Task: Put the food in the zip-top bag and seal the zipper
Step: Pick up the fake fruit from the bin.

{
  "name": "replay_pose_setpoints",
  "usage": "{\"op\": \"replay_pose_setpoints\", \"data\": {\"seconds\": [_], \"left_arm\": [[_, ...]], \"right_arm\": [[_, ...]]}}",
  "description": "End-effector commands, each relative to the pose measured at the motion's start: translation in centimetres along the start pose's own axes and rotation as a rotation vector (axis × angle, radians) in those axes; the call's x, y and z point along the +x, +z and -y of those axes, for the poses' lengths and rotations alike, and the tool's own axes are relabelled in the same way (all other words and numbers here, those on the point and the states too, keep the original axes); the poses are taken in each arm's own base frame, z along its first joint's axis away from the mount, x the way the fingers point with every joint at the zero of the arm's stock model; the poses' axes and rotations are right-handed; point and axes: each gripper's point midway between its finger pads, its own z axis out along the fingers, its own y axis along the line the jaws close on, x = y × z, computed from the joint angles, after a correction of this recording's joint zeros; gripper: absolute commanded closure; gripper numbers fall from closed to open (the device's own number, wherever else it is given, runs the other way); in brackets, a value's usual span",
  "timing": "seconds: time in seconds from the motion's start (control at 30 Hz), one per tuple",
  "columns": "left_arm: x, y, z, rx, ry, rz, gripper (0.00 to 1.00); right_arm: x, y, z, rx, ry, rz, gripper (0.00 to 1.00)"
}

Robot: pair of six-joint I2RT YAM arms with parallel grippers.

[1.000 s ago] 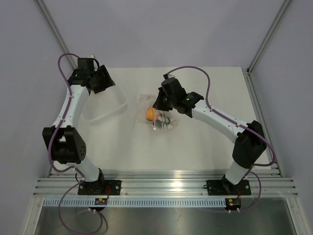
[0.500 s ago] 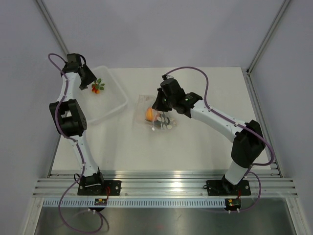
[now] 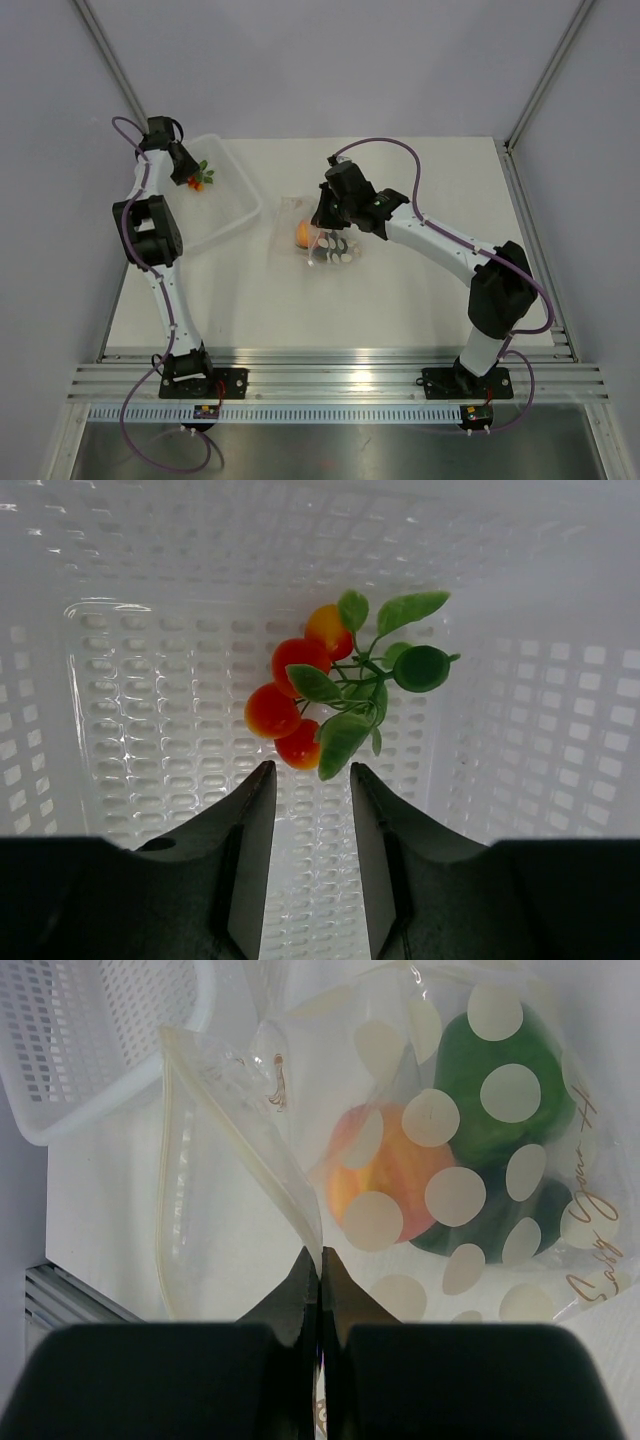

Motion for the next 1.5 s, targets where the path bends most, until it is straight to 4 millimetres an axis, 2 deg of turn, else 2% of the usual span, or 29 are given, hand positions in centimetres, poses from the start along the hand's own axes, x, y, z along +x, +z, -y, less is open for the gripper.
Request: {"op": "replay_pose_setpoints", "data": {"seconds": [0.0, 0.2, 0.3, 0.5, 0.67, 0.83, 1.03, 1.07, 1.17, 1.27, 1.47], "left_arm": [[-2.3, -0.3, 0.1, 0.032, -0.024, 0.073, 0.62], [-2.0, 0.4, -0.2, 0.064, 0.001, 0.054, 0.62], [-2.0, 1.0, -0.2, 0.078, 0.012, 0.044, 0.65], [-1.0, 2.6, -0.4, 0.104, -0.01, 0.008, 0.67], [-0.1, 3.1, -0.4, 0.113, -0.02, -0.008, 0.67], [-0.1, 3.3, -0.3, 0.118, -0.015, -0.008, 0.64], [0.1, 3.0, -0.4, 0.113, -0.002, -0.007, 0.64], [0.6, 3.1, -0.6, 0.107, 0.001, -0.018, 0.64], [0.0, 2.3, -0.2, 0.124, 0.018, 0.028, 0.6], [1.1, 2.7, 0.4, 0.165, 0.029, -0.012, 0.63], [1.8, 3.0, 0.6, 0.155, 0.041, -0.03, 0.63]], "right_arm": [[-1.9, -0.7, -1.3, -0.022, -0.028, 0.058, 1.0], [-1.9, -0.6, -1.2, -0.014, -0.037, 0.056, 1.0], [-1.9, -0.4, -1.2, -0.014, -0.039, 0.053, 1.0], [-1.8, -0.1, -1.1, -0.007, -0.038, 0.044, 1.0], [-1.7, 0.1, -1.0, -0.002, -0.038, 0.038, 1.0], [-1.6, 0.4, -1.2, -0.009, -0.038, 0.032, 1.0], [-1.5, 0.6, -1.4, -0.017, -0.037, 0.024, 1.0], [-1.5, 0.7, -1.4, -0.016, -0.035, 0.023, 1.0], [-1.6, 0.6, -1.4, -0.018, -0.037, 0.026, 1.0], [-1.4, 0.8, -1.4, -0.019, -0.035, 0.02, 1.0], [-1.3, 0.8, -1.6, -0.027, -0.028, 0.015, 1.0]]}}
